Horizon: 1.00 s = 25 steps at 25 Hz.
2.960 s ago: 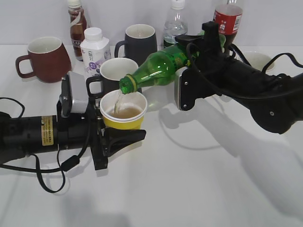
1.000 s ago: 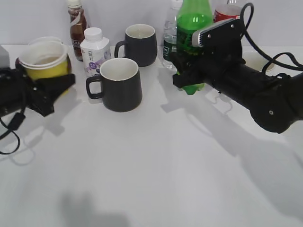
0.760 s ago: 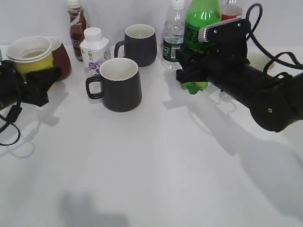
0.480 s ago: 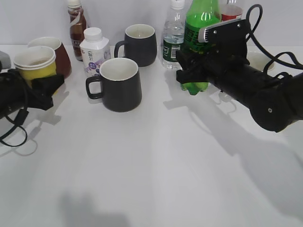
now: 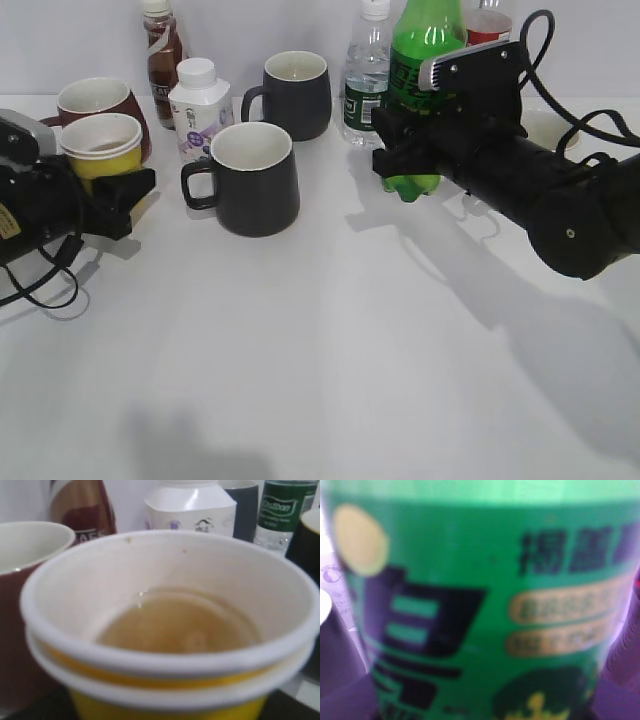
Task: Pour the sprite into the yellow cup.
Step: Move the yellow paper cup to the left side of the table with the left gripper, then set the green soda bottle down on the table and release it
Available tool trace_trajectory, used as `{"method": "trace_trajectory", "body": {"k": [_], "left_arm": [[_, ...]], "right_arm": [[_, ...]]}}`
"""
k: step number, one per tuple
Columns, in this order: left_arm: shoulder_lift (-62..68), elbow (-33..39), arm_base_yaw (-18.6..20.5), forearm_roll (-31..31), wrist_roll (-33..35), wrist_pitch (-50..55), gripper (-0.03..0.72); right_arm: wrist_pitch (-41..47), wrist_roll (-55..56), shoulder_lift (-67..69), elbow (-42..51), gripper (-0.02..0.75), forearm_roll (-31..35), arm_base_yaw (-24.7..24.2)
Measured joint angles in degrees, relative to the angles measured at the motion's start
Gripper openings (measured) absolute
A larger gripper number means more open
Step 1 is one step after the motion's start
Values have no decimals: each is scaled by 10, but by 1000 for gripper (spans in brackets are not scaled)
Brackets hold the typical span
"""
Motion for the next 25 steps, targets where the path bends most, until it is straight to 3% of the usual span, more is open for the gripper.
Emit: {"method": "trace_trajectory", "body": {"k": [7, 18, 25], "left_arm": [[30, -3, 0, 14, 0, -7, 414], [35, 8, 0, 26, 0, -34, 608], [35, 42, 0, 18, 0, -48, 622]], "right_arm": [[1, -3, 0, 0, 403, -1, 0], [0, -27, 4, 0, 403, -23, 0], [-6, -48, 13, -7, 403, -27, 0]]}}
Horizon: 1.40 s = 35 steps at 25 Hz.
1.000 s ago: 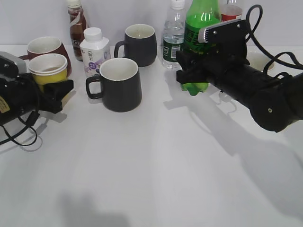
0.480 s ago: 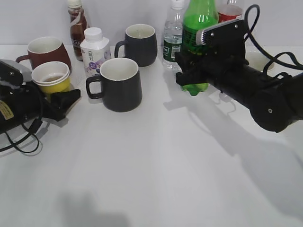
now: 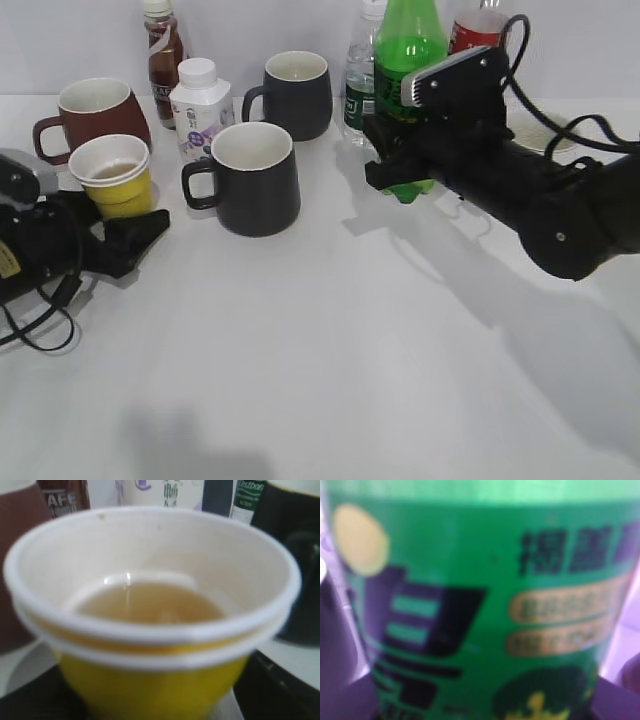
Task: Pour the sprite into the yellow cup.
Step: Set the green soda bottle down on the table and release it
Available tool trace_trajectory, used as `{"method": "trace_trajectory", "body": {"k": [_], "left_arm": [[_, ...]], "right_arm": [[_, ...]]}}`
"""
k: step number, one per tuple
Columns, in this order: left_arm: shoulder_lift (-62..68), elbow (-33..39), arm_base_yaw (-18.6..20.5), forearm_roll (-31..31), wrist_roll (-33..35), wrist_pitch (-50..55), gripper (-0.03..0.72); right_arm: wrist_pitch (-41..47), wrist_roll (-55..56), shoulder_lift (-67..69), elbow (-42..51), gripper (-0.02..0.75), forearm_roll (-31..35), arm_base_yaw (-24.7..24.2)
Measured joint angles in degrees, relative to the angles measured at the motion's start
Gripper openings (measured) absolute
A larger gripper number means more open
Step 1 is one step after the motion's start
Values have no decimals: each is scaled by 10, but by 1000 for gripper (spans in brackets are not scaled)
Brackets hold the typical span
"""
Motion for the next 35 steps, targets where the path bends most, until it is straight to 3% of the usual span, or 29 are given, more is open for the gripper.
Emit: {"method": "trace_trajectory", "body": {"k": [17, 23, 28, 35], "left_arm": [[-25, 90, 0, -40, 13, -37, 621], [-45, 124, 0, -49, 19, -35, 617], [-74, 161, 0, -55, 17, -26, 610], [-165, 201, 0, -41, -59, -1, 596]], "right_arm": [[-73, 63, 85, -26, 403, -3, 0], [-73, 75, 85, -26, 613, -6, 0], [-72, 76, 78, -5, 641, -6, 0], [-71, 77, 41, 70, 634, 3, 0]]}}
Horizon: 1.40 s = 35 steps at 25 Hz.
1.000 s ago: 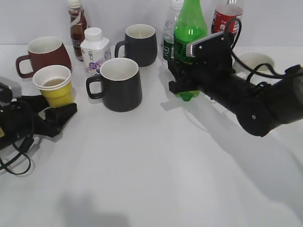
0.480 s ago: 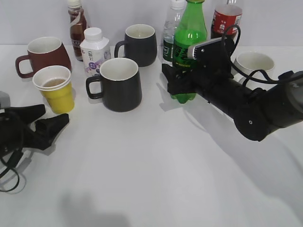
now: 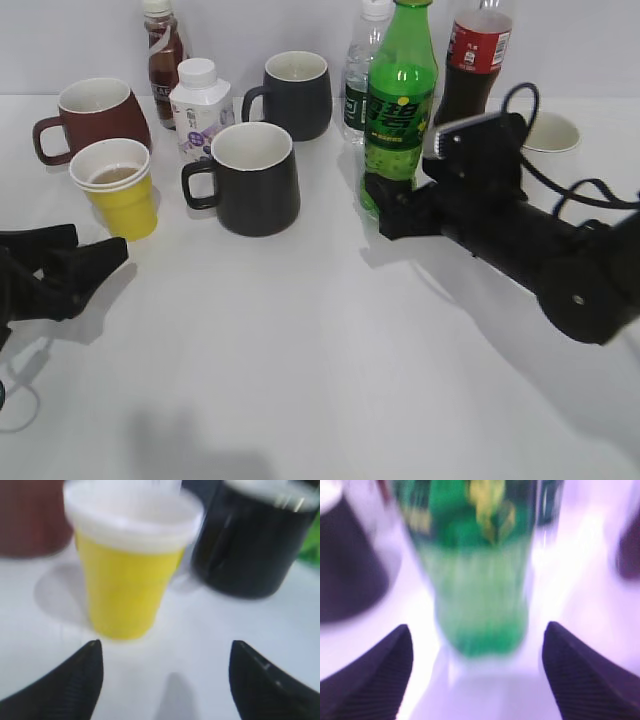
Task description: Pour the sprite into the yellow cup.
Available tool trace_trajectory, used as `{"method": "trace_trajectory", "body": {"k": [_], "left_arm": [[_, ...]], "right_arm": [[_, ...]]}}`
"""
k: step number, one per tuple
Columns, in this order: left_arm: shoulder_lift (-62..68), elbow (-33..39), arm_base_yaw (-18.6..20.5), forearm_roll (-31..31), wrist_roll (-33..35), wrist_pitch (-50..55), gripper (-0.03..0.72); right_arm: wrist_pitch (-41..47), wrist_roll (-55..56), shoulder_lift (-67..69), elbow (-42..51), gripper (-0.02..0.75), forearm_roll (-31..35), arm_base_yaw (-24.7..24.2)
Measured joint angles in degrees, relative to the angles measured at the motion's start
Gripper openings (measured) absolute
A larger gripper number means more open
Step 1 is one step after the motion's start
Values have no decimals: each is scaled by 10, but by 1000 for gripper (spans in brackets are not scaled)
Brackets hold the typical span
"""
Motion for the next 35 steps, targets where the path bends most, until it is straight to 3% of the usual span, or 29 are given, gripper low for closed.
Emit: {"method": "trace_trajectory", "body": {"k": [4, 8, 15, 22, 29, 35], "left_arm": [[-73, 2, 0, 17, -67, 88, 592], [-155, 2, 0, 35, -172, 195, 591], [-276, -5, -2, 100, -338, 406, 583], [-382, -18, -38, 246, -547, 514, 551], [-411, -51, -93, 278, -593, 624, 533], [-409, -133, -135, 247, -587, 883, 533]], "right_arm": [[37, 26, -38, 41, 615, 4, 0], [144, 47, -98, 62, 592, -8, 0], [480, 65, -226, 33, 566, -13, 0], [877, 68, -346, -34, 536, 4, 0], [1098, 69, -492, -46, 536, 15, 0], [1155, 69, -631, -47, 534, 13, 0]]}}
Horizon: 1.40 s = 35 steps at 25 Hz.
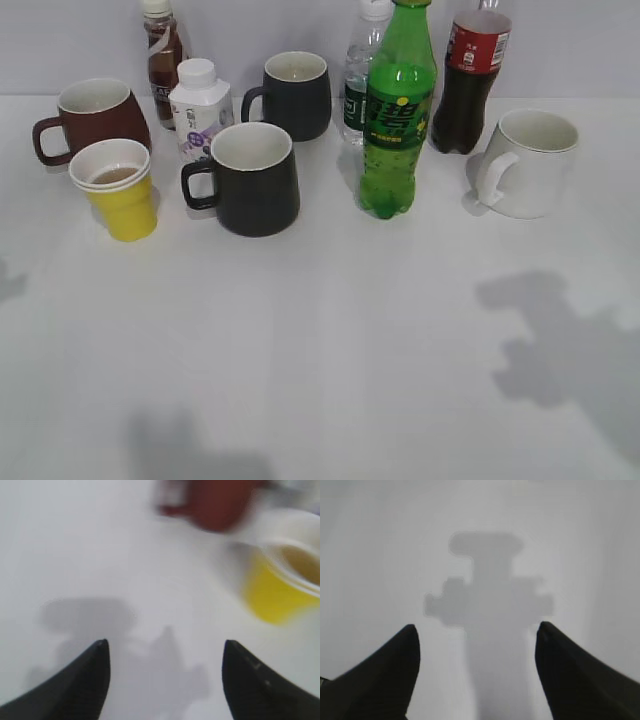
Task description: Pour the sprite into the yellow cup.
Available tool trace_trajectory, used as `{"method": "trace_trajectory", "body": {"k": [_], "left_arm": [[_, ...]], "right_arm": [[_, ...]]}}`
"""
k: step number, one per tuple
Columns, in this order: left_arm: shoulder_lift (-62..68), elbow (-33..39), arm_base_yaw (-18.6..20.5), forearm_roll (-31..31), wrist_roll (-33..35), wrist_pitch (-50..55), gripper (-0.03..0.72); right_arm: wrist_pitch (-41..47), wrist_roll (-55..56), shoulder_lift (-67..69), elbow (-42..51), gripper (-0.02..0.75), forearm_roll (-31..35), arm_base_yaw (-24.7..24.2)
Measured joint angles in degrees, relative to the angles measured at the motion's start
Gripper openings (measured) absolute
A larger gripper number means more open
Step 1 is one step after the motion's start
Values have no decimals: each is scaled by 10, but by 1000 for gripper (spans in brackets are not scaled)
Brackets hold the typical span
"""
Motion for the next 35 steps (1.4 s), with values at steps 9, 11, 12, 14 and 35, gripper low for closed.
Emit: {"method": "trace_trajectory", "body": {"k": [9, 11, 12, 14, 35], "left_arm": [[31, -172, 0, -474, 539, 435, 532], [-3, -175, -1, -561, 654, 477, 532], [-33, -172, -1, -588, 692, 488, 532], [-112, -153, -1, -629, 760, 495, 532], [-530, -36, -3, -618, 833, 423, 488]], "right_arm": [[56, 0, -87, -1, 534, -39, 0], [84, 0, -98, 4, 534, -43, 0], [95, 0, -109, 11, 534, -44, 0], [113, -1, -137, 31, 534, -44, 0], [47, -38, -433, 157, 533, -45, 0]]}}
